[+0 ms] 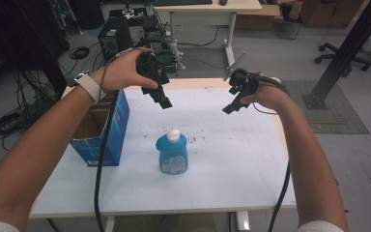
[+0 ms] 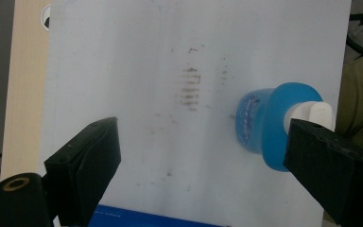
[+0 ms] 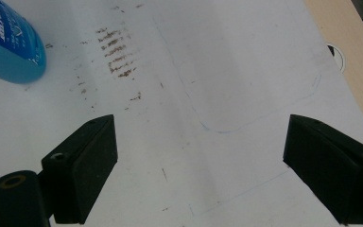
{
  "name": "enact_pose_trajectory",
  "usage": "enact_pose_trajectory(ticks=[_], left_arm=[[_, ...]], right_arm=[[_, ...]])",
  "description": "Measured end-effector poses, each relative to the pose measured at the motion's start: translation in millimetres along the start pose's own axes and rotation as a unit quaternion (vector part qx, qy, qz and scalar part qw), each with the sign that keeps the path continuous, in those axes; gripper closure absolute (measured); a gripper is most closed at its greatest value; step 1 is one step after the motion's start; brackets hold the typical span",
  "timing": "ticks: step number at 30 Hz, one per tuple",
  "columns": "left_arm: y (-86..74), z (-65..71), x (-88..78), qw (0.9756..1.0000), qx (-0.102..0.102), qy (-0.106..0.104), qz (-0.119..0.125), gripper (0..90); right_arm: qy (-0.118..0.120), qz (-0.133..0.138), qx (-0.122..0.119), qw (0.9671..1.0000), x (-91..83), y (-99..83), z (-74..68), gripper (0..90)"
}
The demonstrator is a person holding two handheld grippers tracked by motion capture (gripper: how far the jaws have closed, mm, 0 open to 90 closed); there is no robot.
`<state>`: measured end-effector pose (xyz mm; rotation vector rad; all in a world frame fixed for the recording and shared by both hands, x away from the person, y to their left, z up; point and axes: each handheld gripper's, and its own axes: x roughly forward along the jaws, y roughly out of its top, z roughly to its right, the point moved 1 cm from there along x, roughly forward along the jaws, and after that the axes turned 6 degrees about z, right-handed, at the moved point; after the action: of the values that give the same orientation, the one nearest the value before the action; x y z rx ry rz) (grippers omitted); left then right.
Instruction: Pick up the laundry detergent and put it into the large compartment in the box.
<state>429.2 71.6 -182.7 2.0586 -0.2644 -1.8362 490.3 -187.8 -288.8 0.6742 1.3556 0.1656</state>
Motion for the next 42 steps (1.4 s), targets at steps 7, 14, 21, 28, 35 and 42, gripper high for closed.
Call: enact_pose_trajectory(ticks=[7,14,21,28,35,42], left_arm=[[3.0,2.0,-2.4,1.0000,-0.007,0.000,0.004,12.2],[5.6,6.4,-10.8,0.9999,-0.009,0.009,0.008,11.0],[9.3,12.5,-16.5,0.9998,-0.012,0.012,0.009,10.7],[9.7,17.0,-20.3,0.9997,-0.016,0.014,0.009,10.6],[8.0,19.7,-25.1,0.9996,-0.020,0.014,0.011,10.1],[7.1,24.4,-30.5,0.9995,-0.019,0.013,0.021,6.5]], right_arm=[[-0.006,0.002,0.000,1.0000,-1.0,-1.1,-1.1,10.3],[-0.008,0.002,0.000,1.0000,-3.9,-3.6,-2.9,10.4],[-0.012,0.002,-0.002,0.9999,-6.9,-5.8,-5.1,10.3],[-0.011,0.001,-0.002,0.9999,-7.7,-6.1,-5.6,10.3],[-0.011,0.000,0.001,0.9999,-7.2,-8.8,-6.6,10.3],[-0.013,0.002,0.002,0.9999,-7.9,-8.3,-6.8,9.7]])
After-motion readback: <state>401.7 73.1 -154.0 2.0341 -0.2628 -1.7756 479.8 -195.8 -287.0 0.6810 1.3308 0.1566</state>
